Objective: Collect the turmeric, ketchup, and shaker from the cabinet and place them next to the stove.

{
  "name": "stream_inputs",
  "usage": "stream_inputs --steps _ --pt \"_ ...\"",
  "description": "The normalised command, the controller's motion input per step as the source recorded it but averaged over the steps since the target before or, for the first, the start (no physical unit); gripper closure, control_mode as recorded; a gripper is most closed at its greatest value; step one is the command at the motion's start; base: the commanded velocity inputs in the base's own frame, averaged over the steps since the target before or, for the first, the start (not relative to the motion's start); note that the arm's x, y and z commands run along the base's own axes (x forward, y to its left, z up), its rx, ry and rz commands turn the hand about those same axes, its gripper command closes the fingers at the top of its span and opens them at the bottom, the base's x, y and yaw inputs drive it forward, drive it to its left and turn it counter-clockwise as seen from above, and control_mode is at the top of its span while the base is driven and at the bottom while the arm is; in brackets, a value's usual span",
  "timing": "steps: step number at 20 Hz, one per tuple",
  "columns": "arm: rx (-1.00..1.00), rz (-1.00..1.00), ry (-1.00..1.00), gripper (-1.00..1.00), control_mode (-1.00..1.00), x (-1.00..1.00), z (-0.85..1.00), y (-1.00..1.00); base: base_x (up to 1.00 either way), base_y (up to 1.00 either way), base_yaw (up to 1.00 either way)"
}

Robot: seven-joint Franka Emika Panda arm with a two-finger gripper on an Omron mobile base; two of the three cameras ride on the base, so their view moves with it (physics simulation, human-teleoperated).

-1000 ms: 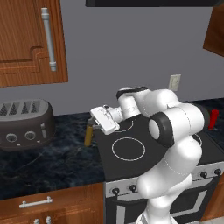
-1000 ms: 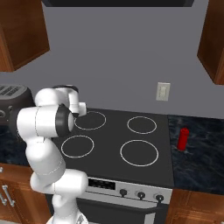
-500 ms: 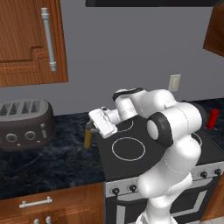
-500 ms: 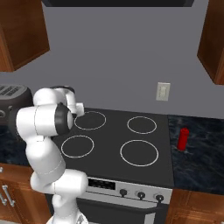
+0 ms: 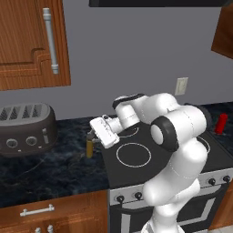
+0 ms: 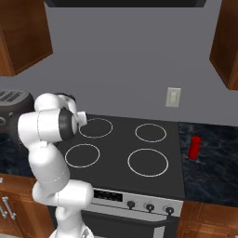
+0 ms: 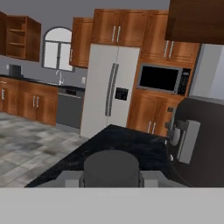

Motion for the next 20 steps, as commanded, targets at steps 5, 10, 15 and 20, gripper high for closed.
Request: stream_inputs --steps 5,10,15,20 --pt "-0.02 0.0 -0.01 1.0 -1.0 0.0 -0.3 0.04 0.0 0.0 0.0" --pt "0.0 0.0 0.0 1.0 -1.0 0.0 -0.31 0.0 0.0 0.0 0.0" --pt "0.0 0.0 0.0 1.0 -1.0 0.02 -0.3 0.0 0.0 0.0 0.0" --pt "-0.01 0.0 0.0 1.0 -1.0 0.02 -0.38 0.02 0.0 0.0 0.0"
